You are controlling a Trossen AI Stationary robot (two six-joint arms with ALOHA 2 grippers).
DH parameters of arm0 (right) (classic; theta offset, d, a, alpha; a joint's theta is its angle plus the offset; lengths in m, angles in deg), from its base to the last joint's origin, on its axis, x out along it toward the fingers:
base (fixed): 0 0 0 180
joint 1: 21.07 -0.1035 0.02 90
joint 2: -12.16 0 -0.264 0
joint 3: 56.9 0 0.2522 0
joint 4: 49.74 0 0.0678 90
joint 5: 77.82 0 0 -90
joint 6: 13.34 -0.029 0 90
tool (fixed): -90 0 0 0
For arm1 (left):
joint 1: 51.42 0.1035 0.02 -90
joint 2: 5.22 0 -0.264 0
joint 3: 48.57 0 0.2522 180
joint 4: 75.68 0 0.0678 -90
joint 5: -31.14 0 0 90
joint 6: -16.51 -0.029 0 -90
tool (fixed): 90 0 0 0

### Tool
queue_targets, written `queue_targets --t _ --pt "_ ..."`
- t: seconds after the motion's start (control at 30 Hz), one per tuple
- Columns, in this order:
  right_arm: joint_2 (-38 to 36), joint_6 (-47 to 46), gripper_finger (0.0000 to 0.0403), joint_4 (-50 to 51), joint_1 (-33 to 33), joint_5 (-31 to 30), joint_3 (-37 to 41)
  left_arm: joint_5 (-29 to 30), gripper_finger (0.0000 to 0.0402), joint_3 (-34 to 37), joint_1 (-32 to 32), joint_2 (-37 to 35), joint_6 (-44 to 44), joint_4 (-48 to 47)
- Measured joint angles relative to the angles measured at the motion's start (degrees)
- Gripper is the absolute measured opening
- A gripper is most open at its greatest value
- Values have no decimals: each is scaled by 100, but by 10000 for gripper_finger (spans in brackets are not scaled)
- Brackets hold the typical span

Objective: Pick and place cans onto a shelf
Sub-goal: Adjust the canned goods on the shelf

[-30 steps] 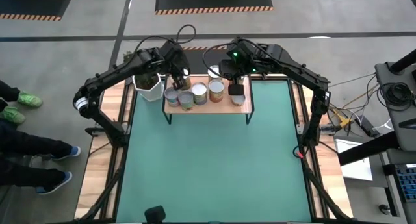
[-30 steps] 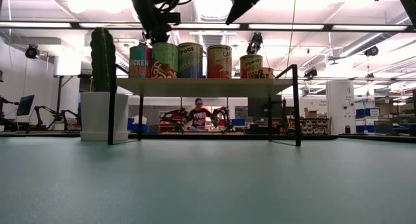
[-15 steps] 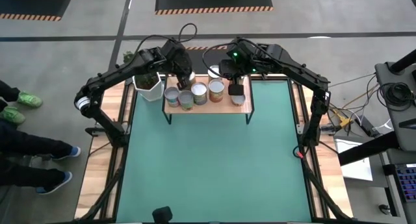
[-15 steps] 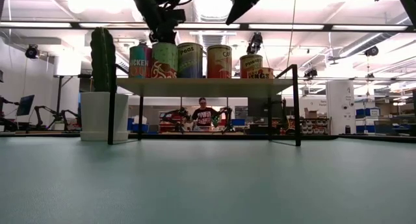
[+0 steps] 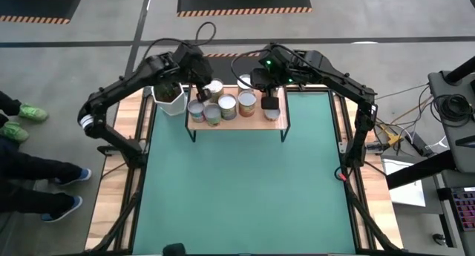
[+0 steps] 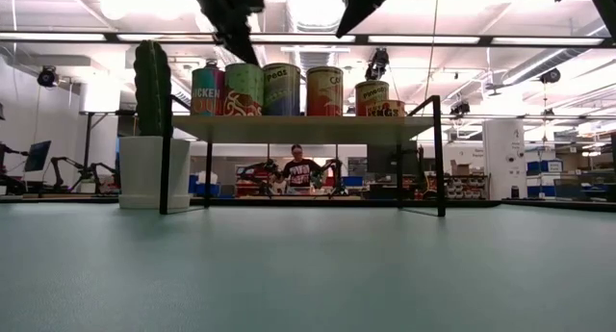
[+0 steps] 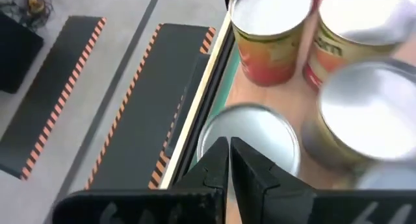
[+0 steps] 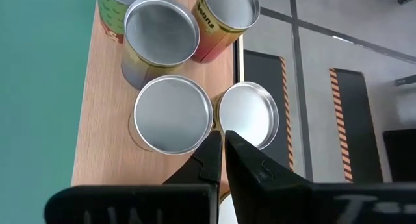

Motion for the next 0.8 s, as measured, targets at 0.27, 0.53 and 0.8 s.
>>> queue_targets --t 0.27,0.53,0.8 --pt "-2 -173 9 252 1 1 0 2 0 310 96 -491 -253 -796" --pt "-2 -285 9 309 0 5 4 150 0 618 144 -218 -190 -363" --pt "-7 -302 9 318 0 7 4 164 0 618 151 -19 -164 -140"
